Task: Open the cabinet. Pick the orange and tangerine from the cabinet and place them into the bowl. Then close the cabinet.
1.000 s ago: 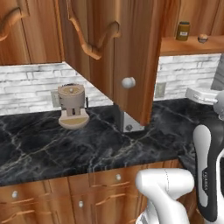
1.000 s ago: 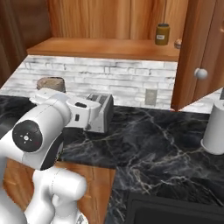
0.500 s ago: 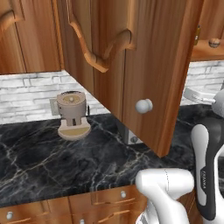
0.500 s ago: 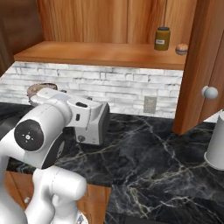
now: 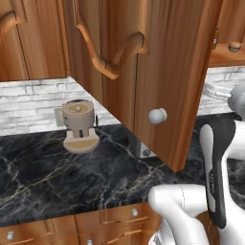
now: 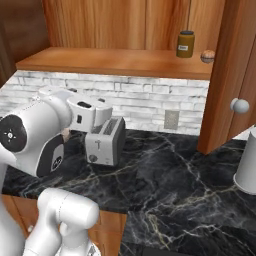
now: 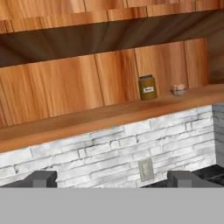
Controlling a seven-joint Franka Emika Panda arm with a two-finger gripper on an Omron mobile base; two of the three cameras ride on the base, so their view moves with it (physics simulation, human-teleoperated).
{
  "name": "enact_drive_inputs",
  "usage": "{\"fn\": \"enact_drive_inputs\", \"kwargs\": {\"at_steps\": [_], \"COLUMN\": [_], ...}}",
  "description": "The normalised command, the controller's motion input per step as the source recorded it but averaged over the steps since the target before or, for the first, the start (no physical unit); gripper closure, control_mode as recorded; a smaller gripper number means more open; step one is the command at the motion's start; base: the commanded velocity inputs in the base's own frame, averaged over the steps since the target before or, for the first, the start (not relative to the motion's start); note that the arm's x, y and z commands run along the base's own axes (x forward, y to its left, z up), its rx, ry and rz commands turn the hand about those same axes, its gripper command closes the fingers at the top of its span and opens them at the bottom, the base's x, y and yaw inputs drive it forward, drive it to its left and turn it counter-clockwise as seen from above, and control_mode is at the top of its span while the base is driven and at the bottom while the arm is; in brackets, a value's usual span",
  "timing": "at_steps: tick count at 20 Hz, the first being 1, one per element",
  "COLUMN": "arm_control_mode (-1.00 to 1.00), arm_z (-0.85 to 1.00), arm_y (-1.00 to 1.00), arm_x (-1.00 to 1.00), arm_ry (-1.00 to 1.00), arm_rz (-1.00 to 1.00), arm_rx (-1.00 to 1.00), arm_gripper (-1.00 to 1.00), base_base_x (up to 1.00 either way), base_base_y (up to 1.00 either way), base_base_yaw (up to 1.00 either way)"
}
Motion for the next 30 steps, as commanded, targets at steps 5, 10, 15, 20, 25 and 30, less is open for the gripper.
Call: {"fn": "enact_drive_inputs", "kwargs": {"at_steps": [5, 10, 15, 20, 25, 30], "arm_control_mode": [-1.0, -1.0, -1.0, -1.0, -1.0, -1.0], "arm_z": [0.56, 0.25, 0.0, 0.07, 0.03, -0.06], "arm_y": [-0.22, -0.88, -0.97, -0.24, -0.01, -0.22], "arm_x": [-0.13, -0.42, -0.09, 0.45, 0.58, 0.41], "arm_ry": [0.28, 0.25, 0.04, 0.02, 0.1, 0.0], "arm_rz": [-0.23, -0.12, -0.04, 0.0, 0.0, 0.01], "arm_rx": [-0.09, -0.01, 0.0, 0.0, 0.0, 0.0], "arm_gripper": [-1.0, -1.0, -1.0, -1.0, -1.0, -1.0], "base_base_x": [0.0, 0.0, 0.0, 0.0, 0.0, 0.0], "base_base_y": [0.0, 0.0, 0.0, 0.0, 0.0, 0.0], "base_base_yaw": [0.0, 0.0, 0.0, 0.0, 0.0, 0.0]}}
